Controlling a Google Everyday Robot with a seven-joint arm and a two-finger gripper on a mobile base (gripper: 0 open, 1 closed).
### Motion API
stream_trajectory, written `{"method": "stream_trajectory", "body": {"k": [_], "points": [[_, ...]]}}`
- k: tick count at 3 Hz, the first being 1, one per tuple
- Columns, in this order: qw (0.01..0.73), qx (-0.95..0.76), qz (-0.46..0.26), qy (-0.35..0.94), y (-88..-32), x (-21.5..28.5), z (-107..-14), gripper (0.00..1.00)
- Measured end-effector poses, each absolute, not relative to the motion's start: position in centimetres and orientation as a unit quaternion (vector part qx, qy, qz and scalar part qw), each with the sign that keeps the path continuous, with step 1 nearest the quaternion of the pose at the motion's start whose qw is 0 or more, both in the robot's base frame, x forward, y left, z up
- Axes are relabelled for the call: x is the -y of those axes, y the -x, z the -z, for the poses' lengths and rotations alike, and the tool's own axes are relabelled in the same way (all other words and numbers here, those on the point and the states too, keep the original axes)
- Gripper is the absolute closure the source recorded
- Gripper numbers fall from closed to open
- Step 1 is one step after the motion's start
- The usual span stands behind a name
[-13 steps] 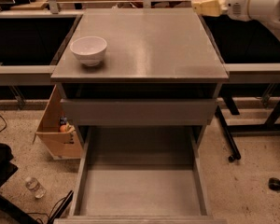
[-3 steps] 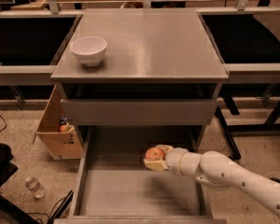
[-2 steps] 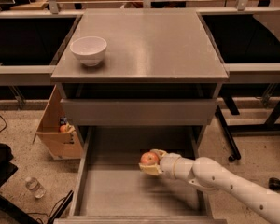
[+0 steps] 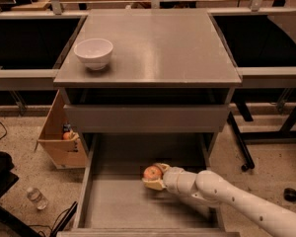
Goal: Place apple into middle drawer
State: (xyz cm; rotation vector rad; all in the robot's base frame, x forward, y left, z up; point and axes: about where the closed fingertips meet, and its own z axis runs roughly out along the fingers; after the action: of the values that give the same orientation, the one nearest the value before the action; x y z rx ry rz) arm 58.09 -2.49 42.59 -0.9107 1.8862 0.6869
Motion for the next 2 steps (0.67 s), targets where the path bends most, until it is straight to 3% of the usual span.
{"method": "stream_trajectory", "body": {"k": [1, 2], "points": [[0.454, -0.762, -0.266, 0.379, -57.98, 2.07, -41.03, 1.00], [0.454, -0.762, -0.266, 0.379, -57.99, 2.06, -41.02, 0.81]]}}
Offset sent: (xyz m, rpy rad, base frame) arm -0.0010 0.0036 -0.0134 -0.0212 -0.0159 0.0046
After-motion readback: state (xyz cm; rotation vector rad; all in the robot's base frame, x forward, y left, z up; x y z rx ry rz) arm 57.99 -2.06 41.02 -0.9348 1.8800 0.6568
